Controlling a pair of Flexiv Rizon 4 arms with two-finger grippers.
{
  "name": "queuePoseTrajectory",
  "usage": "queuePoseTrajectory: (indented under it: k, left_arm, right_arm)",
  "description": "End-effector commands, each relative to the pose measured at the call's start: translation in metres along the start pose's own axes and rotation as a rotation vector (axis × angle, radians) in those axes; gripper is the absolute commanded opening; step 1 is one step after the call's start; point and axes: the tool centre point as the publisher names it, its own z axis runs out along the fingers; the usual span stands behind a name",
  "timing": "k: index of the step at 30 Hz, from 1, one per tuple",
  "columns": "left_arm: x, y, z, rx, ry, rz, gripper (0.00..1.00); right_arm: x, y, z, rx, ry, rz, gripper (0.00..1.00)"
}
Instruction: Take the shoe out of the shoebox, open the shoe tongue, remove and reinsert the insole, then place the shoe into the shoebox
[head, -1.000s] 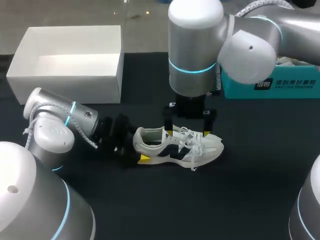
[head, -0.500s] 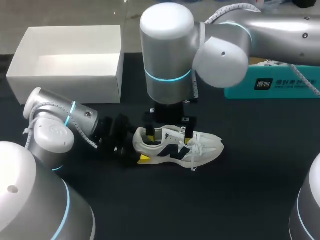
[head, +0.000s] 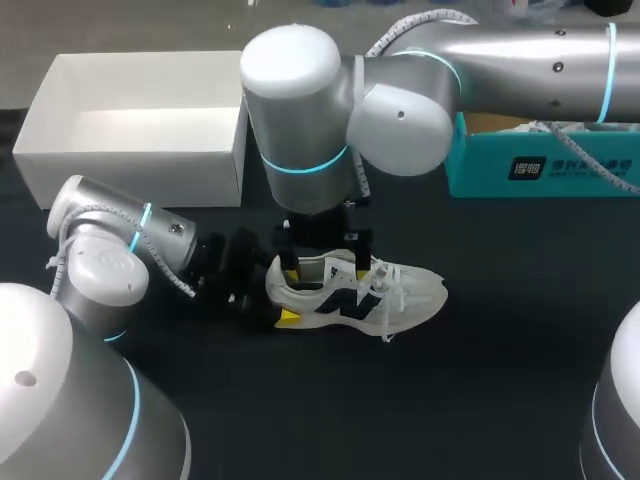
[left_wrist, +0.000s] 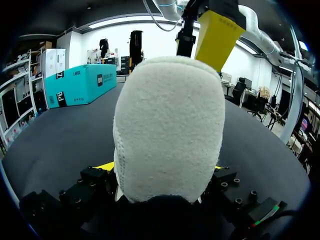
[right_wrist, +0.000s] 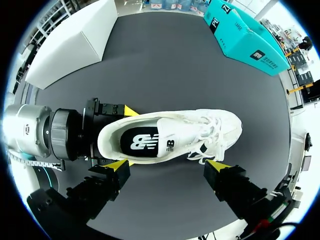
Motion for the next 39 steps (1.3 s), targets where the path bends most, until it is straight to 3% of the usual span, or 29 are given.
queuePoseTrajectory:
  k: [1, 8, 16, 18, 20, 22, 24, 34, 36, 37, 39]
  left_arm:
    - [0.001, 0.005, 0.002, -0.003, 0.002, -0.001, 0.00]
    - [0.001, 0.005, 0.002, -0.003, 0.002, -0.001, 0.00]
    - [0.001, 0.005, 0.002, -0.003, 0.002, -0.001, 0.00]
    - [0.001, 0.005, 0.002, -0.003, 0.002, -0.001, 0.00]
    - [0.001, 0.005, 0.002, -0.003, 0.002, -0.001, 0.00]
    - [0.001, 0.005, 0.002, -0.003, 0.002, -0.001, 0.00]
    - [0.001, 0.005, 0.002, -0.003, 0.002, -0.001, 0.00]
    - [0.001, 0.005, 0.002, -0.003, 0.002, -0.001, 0.00]
    - [0.001, 0.005, 0.002, -0.003, 0.002, -0.001, 0.00]
    - [0.001, 0.005, 0.002, -0.003, 0.002, -0.001, 0.00]
    - [0.001, 0.005, 0.002, -0.003, 0.002, -0.001, 0.00]
  right_arm:
    - [0.010, 0.001, 0.003, -0.019, -0.125, 0.081, 1.00]
    - [0.005, 0.009, 0.018, -0.066, -0.251, 0.138, 1.00]
    - [-0.007, 0.017, 0.035, -0.054, -0.325, 0.181, 1.00]
    - [-0.012, 0.019, 0.036, -0.053, -0.333, 0.199, 0.78]
    - [-0.018, 0.021, 0.035, -0.052, -0.337, 0.205, 0.68]
    - [-0.023, 0.023, 0.034, -0.054, -0.350, 0.215, 0.44]
    - [-0.028, 0.024, 0.032, -0.057, -0.360, 0.222, 0.33]
    - [-0.051, 0.026, 0.018, -0.054, -0.345, 0.238, 0.22]
    - [-0.057, 0.028, 0.017, -0.046, -0.333, 0.245, 0.16]
    - [-0.059, 0.029, 0.017, -0.042, -0.327, 0.247, 0.05]
    - [-0.064, 0.031, 0.016, -0.031, -0.316, 0.252, 0.00]
